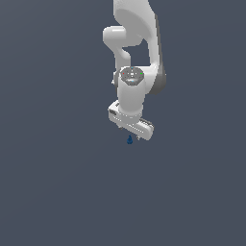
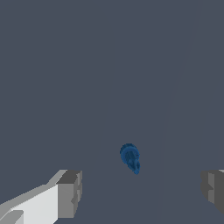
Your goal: Pick up the object and move it to a goal position.
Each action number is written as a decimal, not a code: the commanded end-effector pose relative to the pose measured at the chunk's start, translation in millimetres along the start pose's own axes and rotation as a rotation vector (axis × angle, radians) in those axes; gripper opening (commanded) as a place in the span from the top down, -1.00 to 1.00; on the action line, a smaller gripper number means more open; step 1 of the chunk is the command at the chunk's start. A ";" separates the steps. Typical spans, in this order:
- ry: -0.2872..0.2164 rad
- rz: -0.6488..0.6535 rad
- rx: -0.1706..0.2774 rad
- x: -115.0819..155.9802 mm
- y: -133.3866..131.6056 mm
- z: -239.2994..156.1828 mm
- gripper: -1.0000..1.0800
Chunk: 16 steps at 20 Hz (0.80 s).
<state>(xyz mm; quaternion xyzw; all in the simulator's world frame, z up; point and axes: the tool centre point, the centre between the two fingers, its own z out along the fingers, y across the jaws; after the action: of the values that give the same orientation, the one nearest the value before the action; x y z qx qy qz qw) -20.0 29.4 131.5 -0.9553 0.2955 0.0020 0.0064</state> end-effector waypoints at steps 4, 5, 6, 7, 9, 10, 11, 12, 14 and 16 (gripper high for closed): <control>0.001 0.148 -0.002 -6.4 1.4 10.5 -0.92; 0.001 0.174 -0.002 -7.6 1.7 12.3 -0.92; 0.001 0.201 -0.003 -8.7 2.1 14.2 -0.92; 0.002 0.228 -0.003 -9.9 2.4 16.0 -0.92; 0.002 0.281 -0.004 -12.1 3.2 19.7 -0.92; 0.003 0.308 -0.004 -13.3 3.5 21.4 -0.92; 0.003 0.334 -0.005 -14.4 4.0 23.2 -0.92; 0.004 0.359 -0.005 -15.4 4.4 24.9 -0.92; 0.005 0.405 -0.006 -17.4 5.1 27.9 -0.92; 0.006 0.446 -0.006 -19.1 5.9 30.6 -0.92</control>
<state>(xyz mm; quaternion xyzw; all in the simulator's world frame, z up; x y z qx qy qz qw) -37.6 35.5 103.0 -0.8746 0.4848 0.0018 0.0022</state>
